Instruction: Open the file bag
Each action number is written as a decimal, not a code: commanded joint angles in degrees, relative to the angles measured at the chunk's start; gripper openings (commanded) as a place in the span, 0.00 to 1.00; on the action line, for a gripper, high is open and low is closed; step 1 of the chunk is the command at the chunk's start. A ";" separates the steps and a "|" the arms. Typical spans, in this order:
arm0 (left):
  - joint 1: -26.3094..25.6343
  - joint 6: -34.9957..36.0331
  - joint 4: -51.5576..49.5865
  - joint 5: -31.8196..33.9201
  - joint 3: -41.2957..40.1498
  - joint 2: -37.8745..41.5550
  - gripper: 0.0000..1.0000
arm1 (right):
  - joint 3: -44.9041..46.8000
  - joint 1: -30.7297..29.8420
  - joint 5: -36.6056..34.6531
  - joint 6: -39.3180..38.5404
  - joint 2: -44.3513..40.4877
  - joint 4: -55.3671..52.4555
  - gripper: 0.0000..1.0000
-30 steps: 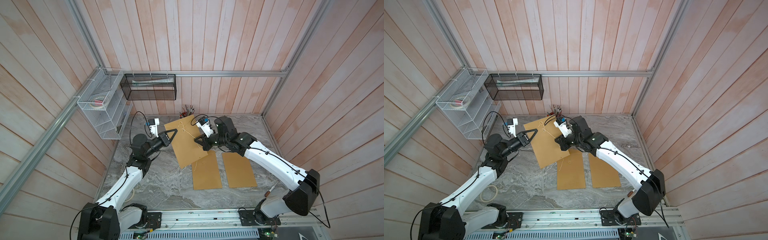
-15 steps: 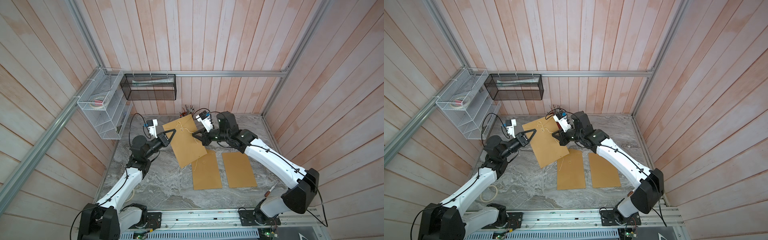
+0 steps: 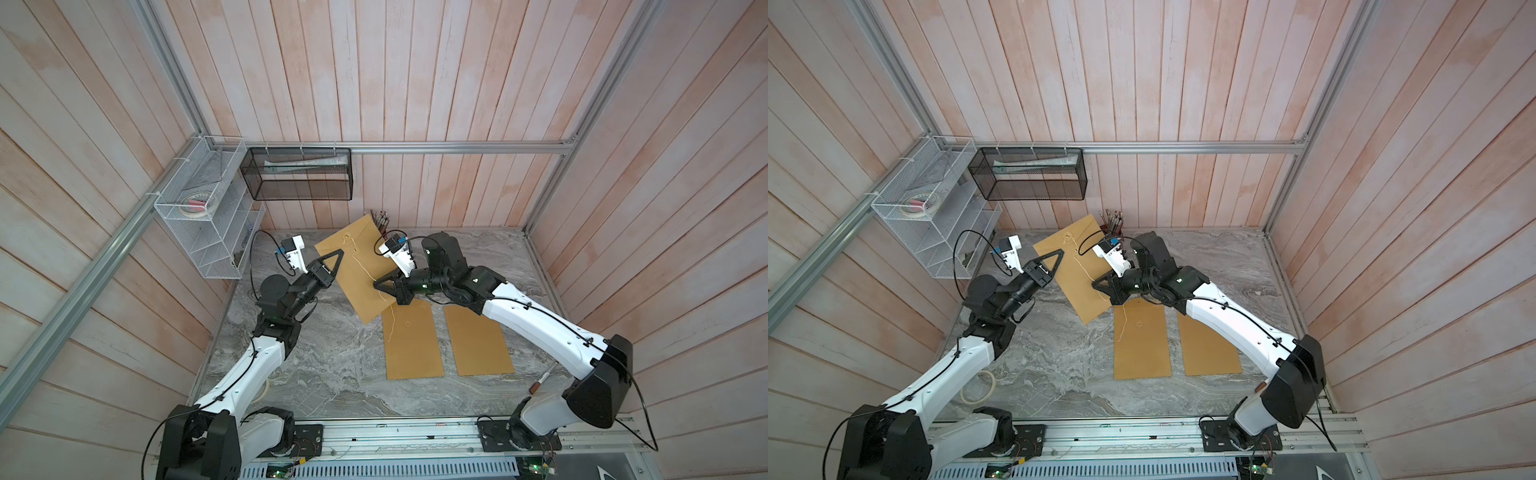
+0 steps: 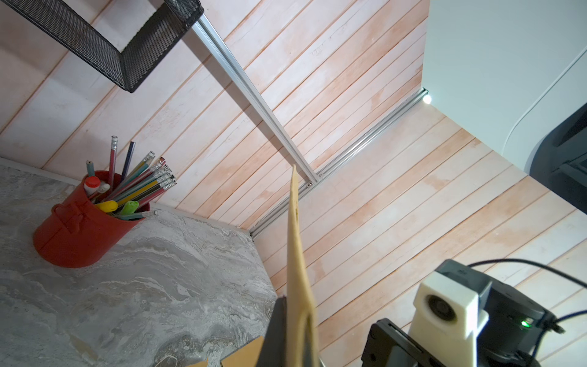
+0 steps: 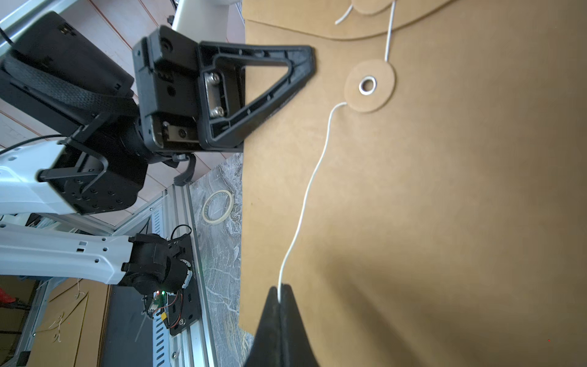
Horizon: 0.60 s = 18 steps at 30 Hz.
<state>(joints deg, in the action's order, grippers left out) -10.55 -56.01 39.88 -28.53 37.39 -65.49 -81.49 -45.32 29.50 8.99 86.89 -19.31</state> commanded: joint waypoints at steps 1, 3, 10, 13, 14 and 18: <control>0.77 -3.15 6.04 2.82 -1.48 -0.42 0.00 | 1.70 0.52 -0.19 0.88 -0.93 0.39 0.00; 1.22 -3.73 6.59 1.92 -1.53 -0.55 0.00 | 2.32 1.40 -0.69 1.34 -1.49 0.80 0.00; 2.55 -1.65 1.83 -4.46 -2.45 1.25 0.00 | 1.31 10.70 -1.30 2.82 -3.75 0.18 0.00; 2.57 0.12 -1.13 -7.11 -3.04 2.44 0.00 | -3.58 12.95 -0.94 1.05 -2.35 -2.17 0.00; 2.56 0.64 -1.91 -7.99 -3.33 2.71 0.00 | -5.65 13.05 -0.86 0.26 -1.51 -3.00 0.00; 2.55 1.60 -3.49 -10.73 -4.02 3.34 0.00 | -12.69 12.68 1.65 -1.07 2.88 -4.85 0.00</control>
<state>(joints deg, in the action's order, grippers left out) -8.58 -56.55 38.15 -36.95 34.06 -63.24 -90.28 -32.56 29.80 9.58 87.26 -21.74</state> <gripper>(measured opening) 0.048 0.042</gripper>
